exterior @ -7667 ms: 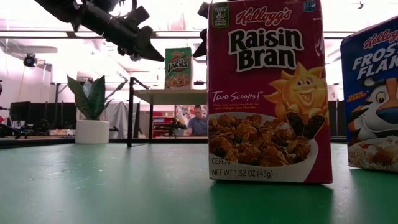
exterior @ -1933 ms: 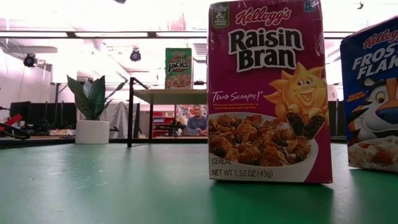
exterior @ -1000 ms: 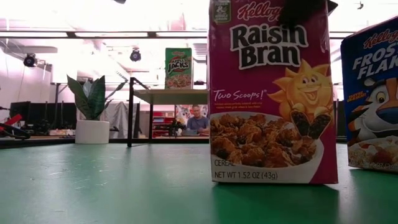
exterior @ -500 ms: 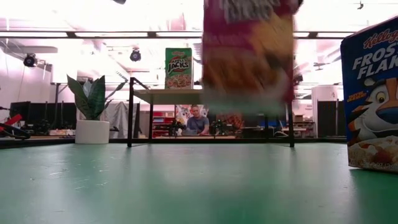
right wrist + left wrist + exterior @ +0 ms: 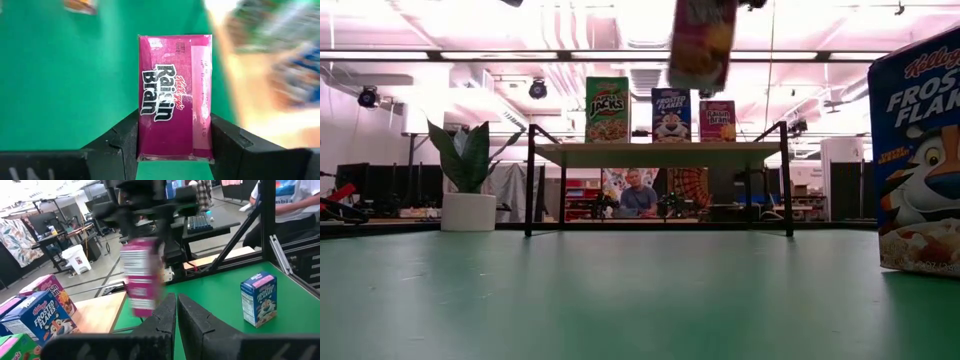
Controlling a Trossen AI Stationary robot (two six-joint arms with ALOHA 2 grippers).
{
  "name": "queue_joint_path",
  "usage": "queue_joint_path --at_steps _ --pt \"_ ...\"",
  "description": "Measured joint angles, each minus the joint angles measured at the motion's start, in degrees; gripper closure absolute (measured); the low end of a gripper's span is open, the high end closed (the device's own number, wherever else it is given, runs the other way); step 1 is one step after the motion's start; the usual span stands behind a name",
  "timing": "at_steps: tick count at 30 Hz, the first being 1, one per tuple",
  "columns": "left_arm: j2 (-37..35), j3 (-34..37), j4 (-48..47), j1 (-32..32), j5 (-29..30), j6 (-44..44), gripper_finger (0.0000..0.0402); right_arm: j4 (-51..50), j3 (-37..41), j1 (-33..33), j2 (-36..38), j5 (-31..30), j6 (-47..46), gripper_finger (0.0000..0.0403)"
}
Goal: Stack cereal on shelf
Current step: Put the right pink cereal box on the shelf aligned with the other pink cereal box
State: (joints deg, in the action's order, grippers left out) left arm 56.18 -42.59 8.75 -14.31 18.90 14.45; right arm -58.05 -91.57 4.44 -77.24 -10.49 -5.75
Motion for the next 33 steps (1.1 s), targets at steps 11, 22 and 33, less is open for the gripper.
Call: queue_joint_path --at_steps 11,22,33 --pt "0.0 -0.22 0.05 0.07 0.11 4.45 0.0402 -3.45 0.02 -19.65 3.24 0.46 14.58 0.0234" --pt "-0.26 -0.54 0.13 0.17 9.93 10.44 0.0402 -3.86 0.37 -28.09 -1.29 8.03 20.75 0.0234" --pt "-0.46 -0.54 0.17 0.61 12.72 14.22 0.0402 -3.07 0.39 -31.2 -4.24 7.65 21.17 0.0225"
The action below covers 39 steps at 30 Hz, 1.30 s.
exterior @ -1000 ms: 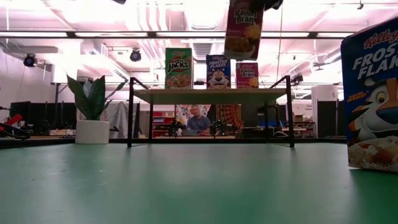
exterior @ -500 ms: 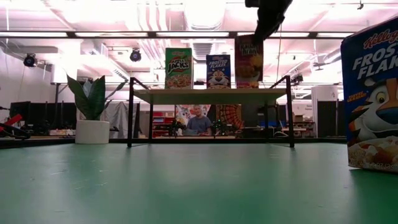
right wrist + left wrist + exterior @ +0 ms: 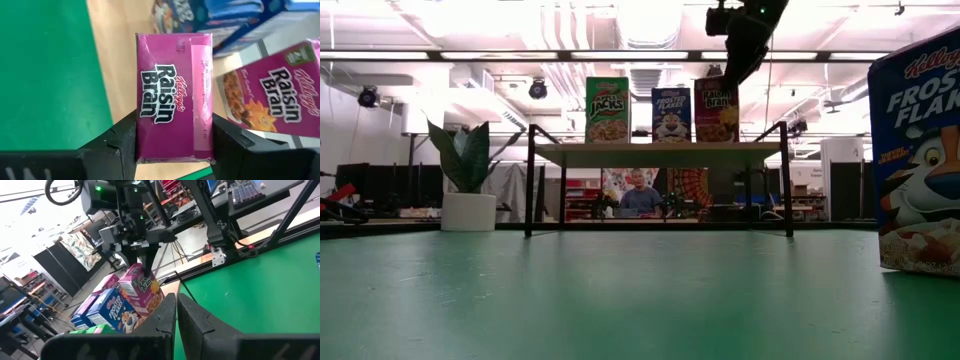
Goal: Stack cereal on shelf
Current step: Put the right pink cereal box on the shelf aligned with the other pink cereal box
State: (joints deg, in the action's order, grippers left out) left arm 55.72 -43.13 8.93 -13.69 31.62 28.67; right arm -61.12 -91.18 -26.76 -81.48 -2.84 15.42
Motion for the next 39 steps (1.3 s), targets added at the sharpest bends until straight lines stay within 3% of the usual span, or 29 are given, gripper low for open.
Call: queue_joint_path --at_steps 13,17,29,39 --pt "0.0 0.0 0.0 0.09 -0.02 0.0 0.0402 0.02 -1.01 -1.4 0.26 -0.14 0.84 0.0146" --pt "0.0 0.0 0.0 0.09 -0.02 0.0 0.0402 0.04 -1.49 -1.4 0.38 -0.17 1.88 0.0154" --pt "0.0 0.0 0.0 0.09 -0.03 0.0 0.0402 0.08 -1.46 -1.42 0.36 -3.03 9.94 0.0228" --pt "0.0 0.0 0.0 0.09 -0.04 0.0 0.0402 0.48 -1.46 -4.04 0.07 -3.2 12.61 0.0209"
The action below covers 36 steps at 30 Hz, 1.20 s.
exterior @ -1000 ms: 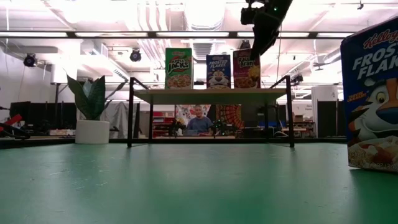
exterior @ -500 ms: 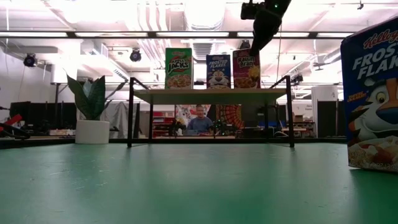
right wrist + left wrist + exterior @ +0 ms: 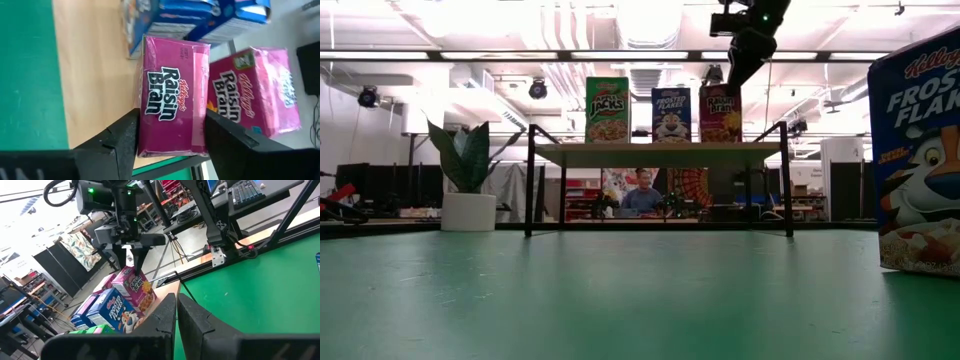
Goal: Stack cereal on shelf
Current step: Put the right pink cereal box on the shelf aligned with the other pink cereal box
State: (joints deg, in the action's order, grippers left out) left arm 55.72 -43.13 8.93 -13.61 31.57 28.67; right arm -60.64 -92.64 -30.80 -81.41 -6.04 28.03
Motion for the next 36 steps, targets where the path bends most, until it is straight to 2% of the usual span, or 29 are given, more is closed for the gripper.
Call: queue_joint_path --at_steps 12,19,28,31,36 --pt "0.0 0.0 0.0 0.0 -0.02 0.42 0.0402 0.04 0.02 -1.01 0.06 0.09 -0.45 0.0151" --pt "0.0 0.0 0.0 0.0 -0.02 0.44 0.0402 -0.42 -1.95 -0.98 0.79 0.04 -2.6 0.0154" --pt "0.0 0.0 0.0 0.0 -0.02 0.87 0.0402 -2.19 -9.04 1.08 0.76 1.51 -6.46 0.0194" --pt "0.0 0.0 0.0 0.0 -0.02 0.87 0.0402 -4.21 -8.96 2.52 0.79 3.78 -8.1 0.0223" --pt "0.0 0.0 0.0 0.0 -0.02 0.88 0.0402 -8.49 -5.43 4.15 0.76 3.91 -9.35 0.029"
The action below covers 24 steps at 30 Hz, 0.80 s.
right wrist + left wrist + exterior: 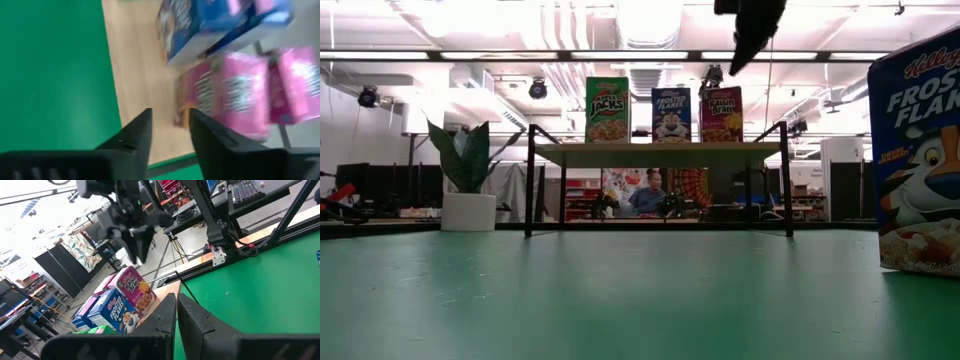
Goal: Stack cereal on shelf
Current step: Put the right pink cereal box on the shelf aligned with the other pink cereal box
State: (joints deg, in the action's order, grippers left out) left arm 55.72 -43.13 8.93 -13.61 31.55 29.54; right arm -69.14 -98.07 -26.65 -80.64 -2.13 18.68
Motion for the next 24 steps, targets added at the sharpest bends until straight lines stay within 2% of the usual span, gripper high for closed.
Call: queue_joint_path --at_steps 8,14,24 --pt "0.0 0.0 0.0 0.0 0.0 0.02 0.0402 0.79 4.4 -0.26 0.0 -5.89 1.55 0.0386" --pt "0.0 0.0 0.0 0.0 0.0 0.02 0.0402 1.67 4.06 -0.33 0.0 -9.67 2.34 0.0394" --pt "0.0 0.0 0.0 0.0 -0.01 0.03 0.0402 1.85 3.94 -1.84 0.0 -10.54 3.99 0.0394"
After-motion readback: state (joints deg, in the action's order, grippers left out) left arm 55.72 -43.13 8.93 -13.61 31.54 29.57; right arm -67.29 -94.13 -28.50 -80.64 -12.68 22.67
